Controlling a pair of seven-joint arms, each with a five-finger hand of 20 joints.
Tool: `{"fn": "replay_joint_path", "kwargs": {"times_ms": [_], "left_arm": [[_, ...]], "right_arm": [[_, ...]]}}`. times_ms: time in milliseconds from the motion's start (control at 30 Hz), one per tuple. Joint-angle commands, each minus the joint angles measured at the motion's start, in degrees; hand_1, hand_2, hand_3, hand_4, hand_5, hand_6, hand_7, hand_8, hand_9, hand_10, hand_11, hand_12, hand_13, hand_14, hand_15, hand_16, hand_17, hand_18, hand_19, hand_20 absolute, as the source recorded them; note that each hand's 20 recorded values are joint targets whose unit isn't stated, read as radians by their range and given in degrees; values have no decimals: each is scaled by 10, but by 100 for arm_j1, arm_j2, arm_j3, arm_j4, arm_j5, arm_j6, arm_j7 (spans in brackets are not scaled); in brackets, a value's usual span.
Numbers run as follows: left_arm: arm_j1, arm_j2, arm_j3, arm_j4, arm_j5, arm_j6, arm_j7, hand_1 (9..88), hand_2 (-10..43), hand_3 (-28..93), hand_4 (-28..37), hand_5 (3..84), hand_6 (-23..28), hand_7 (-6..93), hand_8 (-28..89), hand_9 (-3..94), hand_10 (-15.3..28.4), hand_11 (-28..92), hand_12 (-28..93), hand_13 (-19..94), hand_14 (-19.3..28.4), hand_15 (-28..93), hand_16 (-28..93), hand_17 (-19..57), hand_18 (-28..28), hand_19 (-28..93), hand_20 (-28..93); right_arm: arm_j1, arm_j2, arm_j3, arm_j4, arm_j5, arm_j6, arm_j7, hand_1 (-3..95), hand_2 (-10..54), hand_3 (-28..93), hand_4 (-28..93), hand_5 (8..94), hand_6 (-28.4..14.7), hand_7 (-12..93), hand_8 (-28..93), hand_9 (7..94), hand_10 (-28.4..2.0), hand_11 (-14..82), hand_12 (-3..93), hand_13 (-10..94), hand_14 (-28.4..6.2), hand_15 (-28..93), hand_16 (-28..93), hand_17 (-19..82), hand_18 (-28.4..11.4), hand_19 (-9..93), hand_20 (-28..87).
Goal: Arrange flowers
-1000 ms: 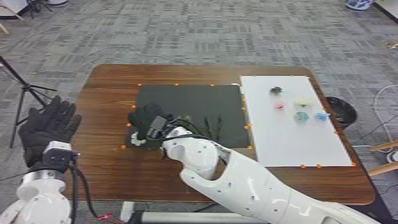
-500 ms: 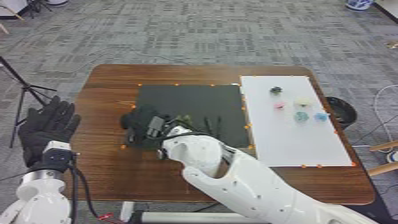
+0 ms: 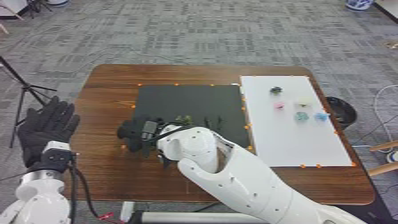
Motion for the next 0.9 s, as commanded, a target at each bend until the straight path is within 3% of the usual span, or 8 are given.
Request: {"fn": "replay_joint_path", "kwargs": {"times_ms": [33,133,467,767,900], "left_arm": [[14,55,50,-1,-7,10,57,229,183,709,-283,433,70,130,-100,351,139,204,79,263,121,248,-61,-47,109,245,113],[-3,16,49,-3,18,-16,-29,229,183,709,-283,433,70,130,-100,352,139,204,79,262,121,248,-61,-47,109,245,113],[125,-6,-44,-34,18,-21,20,229,183,709,-283,432,69,130,-99,351,138,203,80,261,121,247,-59,-48,109,245,113],[143,-21,-35,-34,36,-44,0,229,182,710,-283,432,70,129,-100,351,138,204,80,261,123,249,-58,-48,109,245,113],[145,12,-26,-37,21,-3,-14,230,182,709,-283,432,70,128,-99,350,138,204,80,260,125,254,-57,-48,109,245,113]], "right_arm": [[141,-168,35,161,-519,-615,-42,433,61,865,-233,453,-39,140,-121,395,-105,154,75,604,-100,753,371,263,-214,755,374],[216,-218,-26,229,-689,-775,72,429,76,865,-235,460,-38,141,-120,404,-104,156,75,608,-106,765,362,264,-217,758,374],[314,-72,-245,93,-614,-658,662,408,92,864,-207,499,-46,135,-116,442,-123,154,86,625,-121,794,315,274,-235,773,373],[301,-26,-233,-65,-324,-588,697,395,76,853,-204,525,-46,136,-112,489,-140,157,111,634,-123,801,300,282,-238,776,367],[307,12,-280,-184,-7,-321,895,402,40,858,-204,515,-23,156,-115,487,-151,151,125,632,-125,803,302,281,-236,766,352]]}}
